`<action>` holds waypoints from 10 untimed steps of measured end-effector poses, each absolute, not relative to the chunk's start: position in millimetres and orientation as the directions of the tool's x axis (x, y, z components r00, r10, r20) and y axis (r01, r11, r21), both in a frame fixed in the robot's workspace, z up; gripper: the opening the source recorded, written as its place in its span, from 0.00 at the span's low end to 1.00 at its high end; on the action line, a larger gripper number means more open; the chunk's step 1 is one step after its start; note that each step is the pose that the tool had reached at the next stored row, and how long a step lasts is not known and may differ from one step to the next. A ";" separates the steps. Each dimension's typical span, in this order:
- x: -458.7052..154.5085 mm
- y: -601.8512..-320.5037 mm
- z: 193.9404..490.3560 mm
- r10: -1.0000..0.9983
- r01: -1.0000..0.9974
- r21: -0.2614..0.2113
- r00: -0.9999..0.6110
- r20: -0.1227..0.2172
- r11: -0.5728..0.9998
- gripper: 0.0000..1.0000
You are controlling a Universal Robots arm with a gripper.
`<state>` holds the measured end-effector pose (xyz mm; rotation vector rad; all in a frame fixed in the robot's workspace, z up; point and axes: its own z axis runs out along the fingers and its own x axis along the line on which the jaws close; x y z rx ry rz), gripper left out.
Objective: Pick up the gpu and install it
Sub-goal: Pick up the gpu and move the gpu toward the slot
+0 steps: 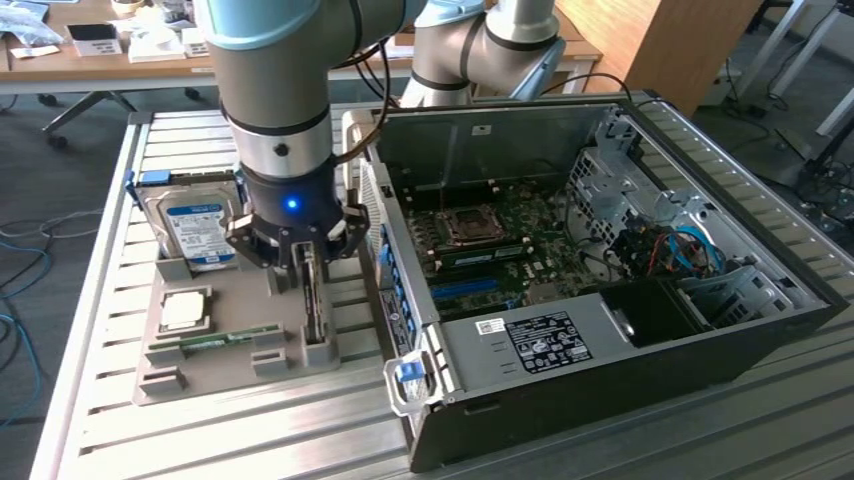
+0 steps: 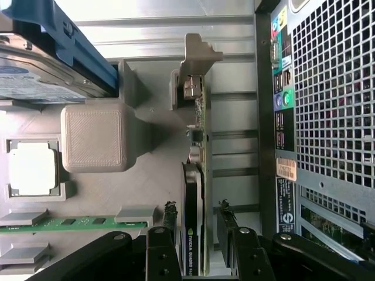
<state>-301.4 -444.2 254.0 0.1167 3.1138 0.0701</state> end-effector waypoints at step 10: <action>-303.1 -440.7 246.7 0.075 0.074 0.046 -0.997 -0.023 0.996 0.42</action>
